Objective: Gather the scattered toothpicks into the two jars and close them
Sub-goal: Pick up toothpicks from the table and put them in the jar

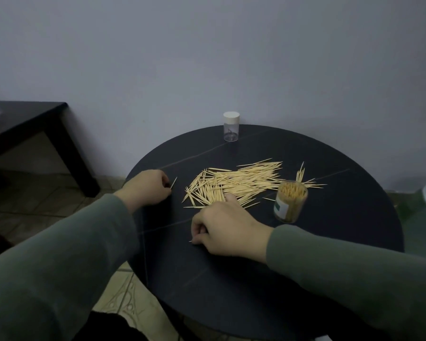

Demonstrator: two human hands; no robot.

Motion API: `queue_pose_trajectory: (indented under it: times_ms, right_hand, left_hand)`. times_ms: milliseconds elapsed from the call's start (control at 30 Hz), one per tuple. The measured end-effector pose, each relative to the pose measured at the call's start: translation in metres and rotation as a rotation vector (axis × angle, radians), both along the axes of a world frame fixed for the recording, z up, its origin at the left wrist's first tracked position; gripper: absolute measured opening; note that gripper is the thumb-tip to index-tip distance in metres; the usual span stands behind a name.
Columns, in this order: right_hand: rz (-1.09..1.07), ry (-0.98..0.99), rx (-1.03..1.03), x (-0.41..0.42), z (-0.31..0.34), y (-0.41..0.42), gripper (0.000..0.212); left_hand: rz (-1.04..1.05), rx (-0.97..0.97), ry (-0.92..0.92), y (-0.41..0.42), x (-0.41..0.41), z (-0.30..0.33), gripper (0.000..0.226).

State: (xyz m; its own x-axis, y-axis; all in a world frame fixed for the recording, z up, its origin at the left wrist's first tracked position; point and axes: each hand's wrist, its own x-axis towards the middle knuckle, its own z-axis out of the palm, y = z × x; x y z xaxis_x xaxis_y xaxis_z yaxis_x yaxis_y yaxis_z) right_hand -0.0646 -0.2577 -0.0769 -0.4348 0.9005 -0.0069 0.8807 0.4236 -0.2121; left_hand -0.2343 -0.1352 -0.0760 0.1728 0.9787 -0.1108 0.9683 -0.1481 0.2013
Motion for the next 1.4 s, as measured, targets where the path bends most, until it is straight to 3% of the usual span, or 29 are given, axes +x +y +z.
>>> queue_pose_trajectory:
  times_ms: [233,400,500,567,700,900,1067,1267,1400]
  right_hand:
    - [-0.04,-0.245,0.039,0.024,0.009,0.017,0.006]
    - [-0.095,-0.417,0.165,0.048,0.014,0.026,0.013]
    - [-0.11,-0.474,0.211,0.057,0.015,0.029,0.021]
    - [-0.117,-0.504,0.207,0.059,0.016,0.032,0.028]
    - [-0.107,-0.503,0.195,0.062,0.016,0.034,0.026]
    - [-0.078,-0.528,0.217,0.06,0.016,0.034,0.02]
    - [-0.057,-0.555,0.233,0.06,0.016,0.034,0.015]
    - [-0.054,-0.555,0.225,0.062,0.017,0.033,0.013]
    - [-0.05,-0.554,0.217,0.063,0.017,0.034,0.014]
  left_hand:
    - [-0.073,0.055,-0.09,-0.011,0.018,0.002,0.012]
    - [-0.148,0.027,-0.145,-0.017,0.034,0.0,0.004]
    - [-0.165,0.003,-0.12,-0.016,0.038,0.006,0.012]
    - [-0.228,-0.06,-0.062,-0.016,0.037,0.013,0.028]
    - [-0.412,-0.196,0.045,-0.023,0.033,0.03,0.052]
    - [-0.536,-0.183,-0.061,-0.039,0.041,0.027,0.041]
    - [-0.585,-0.016,0.018,-0.044,0.047,0.016,0.031]
    - [-0.595,-0.007,0.023,-0.039,0.043,0.014,0.018]
    - [-0.604,-0.027,0.091,-0.034,0.039,0.019,0.03]
